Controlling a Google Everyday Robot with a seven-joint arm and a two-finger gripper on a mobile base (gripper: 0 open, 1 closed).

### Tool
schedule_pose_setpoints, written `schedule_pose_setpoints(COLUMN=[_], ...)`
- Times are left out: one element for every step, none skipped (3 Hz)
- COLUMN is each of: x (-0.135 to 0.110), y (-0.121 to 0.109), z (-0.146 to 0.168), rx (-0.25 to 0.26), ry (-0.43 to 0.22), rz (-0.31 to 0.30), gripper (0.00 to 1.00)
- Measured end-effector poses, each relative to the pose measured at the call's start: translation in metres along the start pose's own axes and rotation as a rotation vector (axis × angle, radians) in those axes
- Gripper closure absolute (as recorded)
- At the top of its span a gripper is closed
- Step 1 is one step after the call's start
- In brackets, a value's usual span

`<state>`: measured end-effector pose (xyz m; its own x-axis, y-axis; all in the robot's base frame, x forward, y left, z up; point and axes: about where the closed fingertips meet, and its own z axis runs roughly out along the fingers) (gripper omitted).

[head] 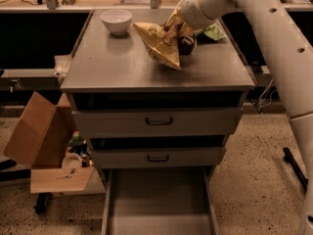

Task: Pick brown chip bag from bottom drawer and place on counter

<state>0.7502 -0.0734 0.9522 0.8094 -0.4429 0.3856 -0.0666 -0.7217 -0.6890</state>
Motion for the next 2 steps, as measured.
schedule_pose_setpoints(x=[0.0017, 0.0026], y=[0.0023, 0.005], z=[0.0128, 0.0209], rx=[-0.026, -0.043], ry=[-0.01, -0.019], rz=[0.013, 0.019], gripper=[0.26, 0.03])
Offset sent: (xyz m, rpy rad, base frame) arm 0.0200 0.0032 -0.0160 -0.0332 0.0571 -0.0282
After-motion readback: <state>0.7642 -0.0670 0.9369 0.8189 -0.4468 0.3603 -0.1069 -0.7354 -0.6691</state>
